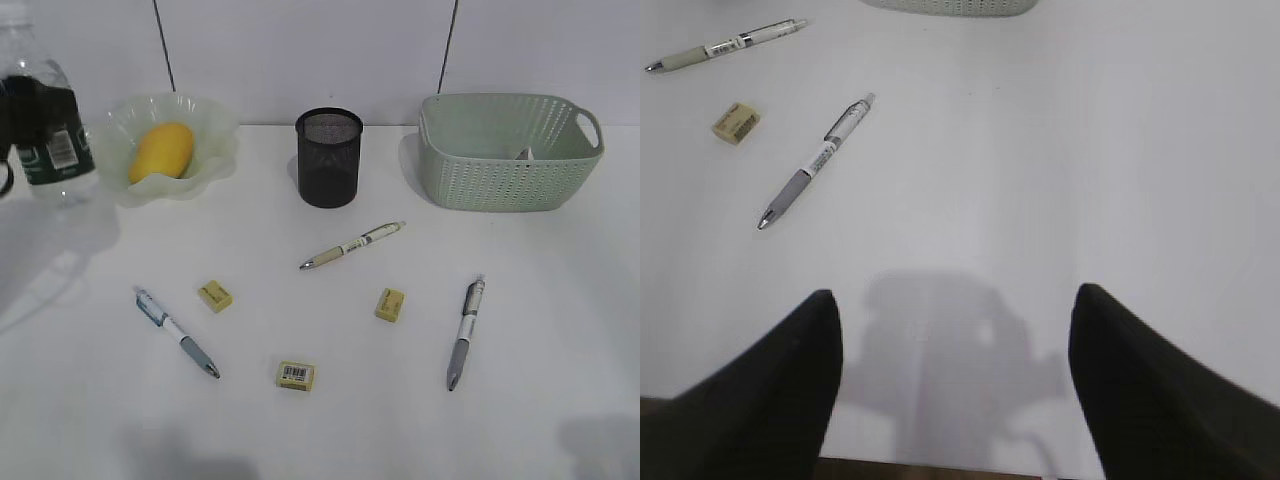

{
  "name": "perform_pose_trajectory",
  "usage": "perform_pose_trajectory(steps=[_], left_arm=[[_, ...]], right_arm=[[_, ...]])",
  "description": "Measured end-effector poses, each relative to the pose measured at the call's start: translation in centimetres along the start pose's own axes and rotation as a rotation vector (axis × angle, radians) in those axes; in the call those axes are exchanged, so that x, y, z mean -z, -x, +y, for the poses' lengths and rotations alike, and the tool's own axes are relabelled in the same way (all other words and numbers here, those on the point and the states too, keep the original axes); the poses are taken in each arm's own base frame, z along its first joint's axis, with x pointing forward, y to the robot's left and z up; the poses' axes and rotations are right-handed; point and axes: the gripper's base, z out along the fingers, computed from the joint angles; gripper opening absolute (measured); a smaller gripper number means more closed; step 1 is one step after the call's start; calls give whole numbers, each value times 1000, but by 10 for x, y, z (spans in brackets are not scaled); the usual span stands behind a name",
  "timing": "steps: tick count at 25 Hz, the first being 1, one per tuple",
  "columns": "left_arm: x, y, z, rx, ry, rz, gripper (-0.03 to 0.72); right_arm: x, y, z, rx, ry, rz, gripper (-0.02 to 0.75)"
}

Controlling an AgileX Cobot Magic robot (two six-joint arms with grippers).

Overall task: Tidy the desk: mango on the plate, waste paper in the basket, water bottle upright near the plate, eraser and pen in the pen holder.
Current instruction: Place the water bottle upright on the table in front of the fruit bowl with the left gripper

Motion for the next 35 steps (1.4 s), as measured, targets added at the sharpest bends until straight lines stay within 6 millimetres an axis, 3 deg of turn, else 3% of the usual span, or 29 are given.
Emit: perform_pose_trajectory(steps=[6, 15, 21, 35], left_arm=[[-10, -38, 7, -110, -11, -55, 512], [-43, -75, 22, -42, 43, -169, 511], [-55, -105, 32, -32, 88, -145, 510], [-53, -114, 36, -45, 122, -188, 508]], right_arm=[[0, 0, 0, 0, 0, 0, 561], [0, 0, 0, 0, 0, 0, 561], [0, 0, 0, 0, 0, 0, 561], [0, 0, 0, -1, -1, 0, 561]])
